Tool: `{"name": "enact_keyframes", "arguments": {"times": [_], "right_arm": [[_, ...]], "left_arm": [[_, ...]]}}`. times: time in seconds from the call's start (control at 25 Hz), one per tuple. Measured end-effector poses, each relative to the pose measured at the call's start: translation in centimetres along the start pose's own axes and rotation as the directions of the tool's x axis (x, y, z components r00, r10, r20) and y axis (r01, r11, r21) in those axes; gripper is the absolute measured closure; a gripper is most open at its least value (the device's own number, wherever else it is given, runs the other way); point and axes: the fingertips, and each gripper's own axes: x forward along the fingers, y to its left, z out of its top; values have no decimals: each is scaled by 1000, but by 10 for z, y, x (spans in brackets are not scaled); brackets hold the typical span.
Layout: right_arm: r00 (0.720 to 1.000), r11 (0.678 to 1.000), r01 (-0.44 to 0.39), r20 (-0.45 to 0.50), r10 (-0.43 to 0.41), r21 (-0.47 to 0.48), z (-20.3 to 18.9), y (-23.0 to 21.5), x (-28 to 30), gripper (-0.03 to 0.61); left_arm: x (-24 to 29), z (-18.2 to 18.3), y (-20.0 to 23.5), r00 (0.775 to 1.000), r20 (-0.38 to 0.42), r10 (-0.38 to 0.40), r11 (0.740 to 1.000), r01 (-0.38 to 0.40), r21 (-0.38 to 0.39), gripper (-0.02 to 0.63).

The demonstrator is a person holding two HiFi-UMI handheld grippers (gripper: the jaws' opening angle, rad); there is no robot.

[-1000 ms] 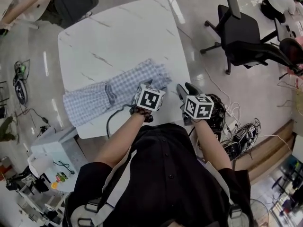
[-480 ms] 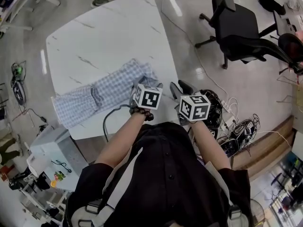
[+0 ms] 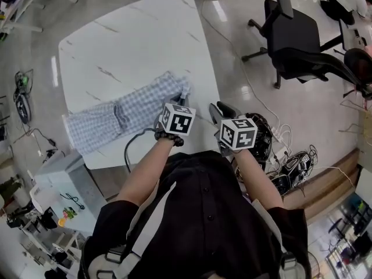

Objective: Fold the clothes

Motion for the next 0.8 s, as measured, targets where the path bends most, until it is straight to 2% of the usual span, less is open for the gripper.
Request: {"name": "enact_keyframes", "arguments": {"times": [0.2, 0.4, 0.6, 0.8], "right_arm": [[999, 998, -35, -12, 35, -49, 6, 21, 16, 465], [998, 990, -52, -41, 47, -130, 7, 58, 40, 471], [997, 985, -73, -31, 69, -159, 10, 99, 49, 472], [996, 981, -84, -2, 85, -175, 15, 155, 62, 472]], "left_arm": [[-15, 6, 4, 997, 40, -69, 996, 71, -50, 563], [-44, 8, 16, 992, 92, -88, 996, 89, -13, 565], [-88, 8, 44, 979, 173, -109, 992, 117, -38, 565], [-147, -7, 92, 959, 258, -114, 988, 137, -74, 565]]}}
